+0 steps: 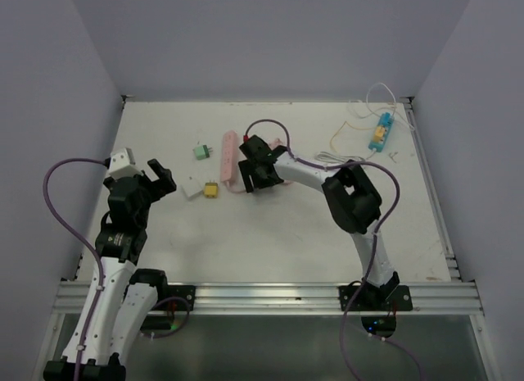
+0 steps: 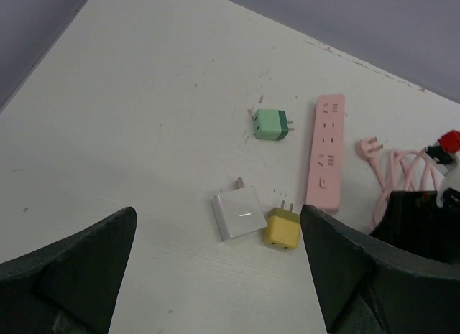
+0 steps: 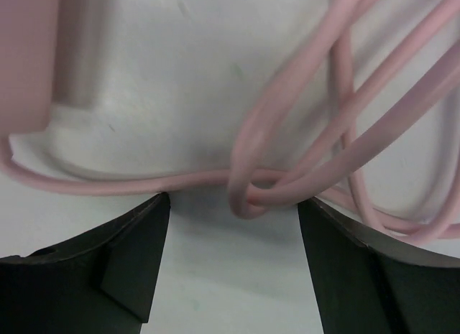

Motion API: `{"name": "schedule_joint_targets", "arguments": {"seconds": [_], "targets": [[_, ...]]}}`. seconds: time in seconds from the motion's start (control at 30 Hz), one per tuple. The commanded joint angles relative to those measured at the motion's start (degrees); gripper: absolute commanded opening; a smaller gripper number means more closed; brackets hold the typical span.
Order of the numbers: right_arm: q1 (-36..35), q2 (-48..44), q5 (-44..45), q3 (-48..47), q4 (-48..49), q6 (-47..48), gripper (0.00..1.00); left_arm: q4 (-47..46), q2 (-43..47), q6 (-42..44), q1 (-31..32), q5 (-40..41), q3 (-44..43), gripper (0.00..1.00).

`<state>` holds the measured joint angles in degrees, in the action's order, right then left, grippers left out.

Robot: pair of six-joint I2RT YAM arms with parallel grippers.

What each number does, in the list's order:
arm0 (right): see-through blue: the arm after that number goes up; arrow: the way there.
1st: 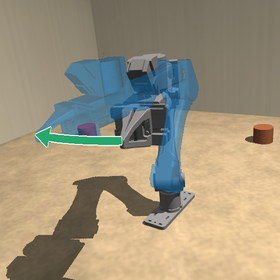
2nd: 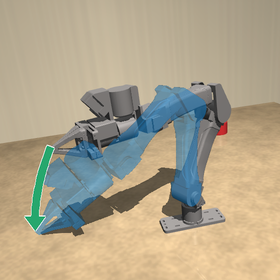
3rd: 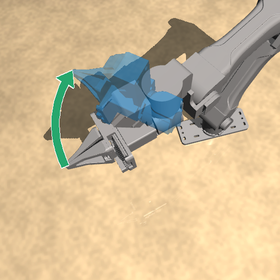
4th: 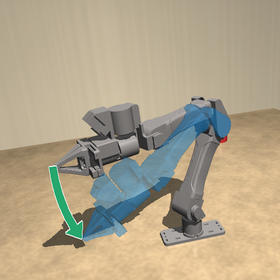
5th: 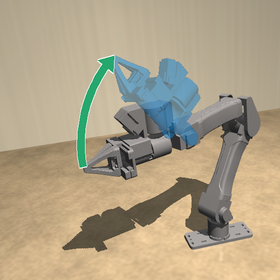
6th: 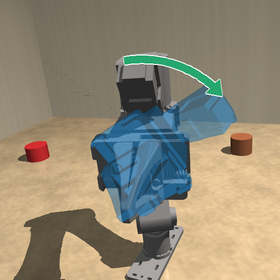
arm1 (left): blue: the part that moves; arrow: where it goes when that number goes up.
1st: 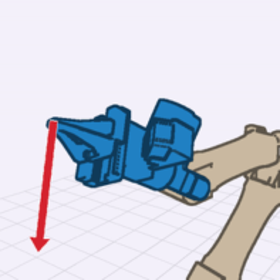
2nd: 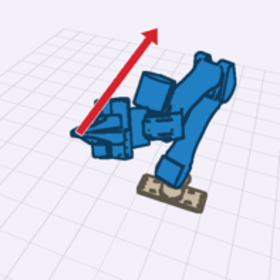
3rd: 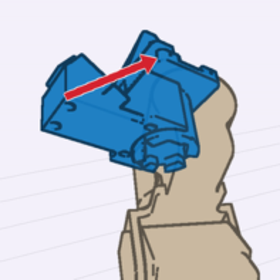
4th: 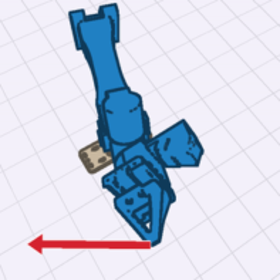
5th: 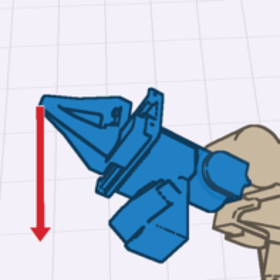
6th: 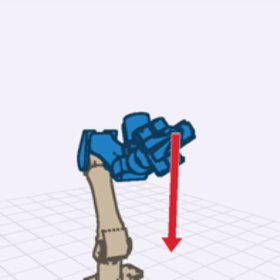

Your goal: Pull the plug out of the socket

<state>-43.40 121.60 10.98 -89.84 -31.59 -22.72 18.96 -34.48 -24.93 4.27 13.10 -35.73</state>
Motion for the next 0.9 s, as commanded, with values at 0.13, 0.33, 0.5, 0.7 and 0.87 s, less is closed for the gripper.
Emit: {"name": "schedule_joint_targets", "arguments": {"seconds": [0.13,0.33,0.5,0.7,0.87], "targets": [[-0.28,16.04,-0.44,-31.87,-5.14,6.81,0.77,-1.65,0.82,1.81,2.05,3.42,0.30,0.99],[0.24,5.77,2.72,-24.96,-3.04,8.74,0.79,-1.56,1.08,1.72,2.49,3.42,0.39,0.99],[5.07,-8.47,4.48,-15.20,-0.75,6.91,0.81,-1.56,1.08,1.72,2.58,3.33,0.39,0.99],[17.19,-18.32,10.02,-2.98,0.92,2.69,0.83,-1.65,1.17,1.73,2.93,3.42,0.48,1.00],[28.87,-18.95,8.63,2.30,1.88,-1.45,0.82,-1.56,1.26,1.81,3.46,3.51,0.48,1.00]]}}
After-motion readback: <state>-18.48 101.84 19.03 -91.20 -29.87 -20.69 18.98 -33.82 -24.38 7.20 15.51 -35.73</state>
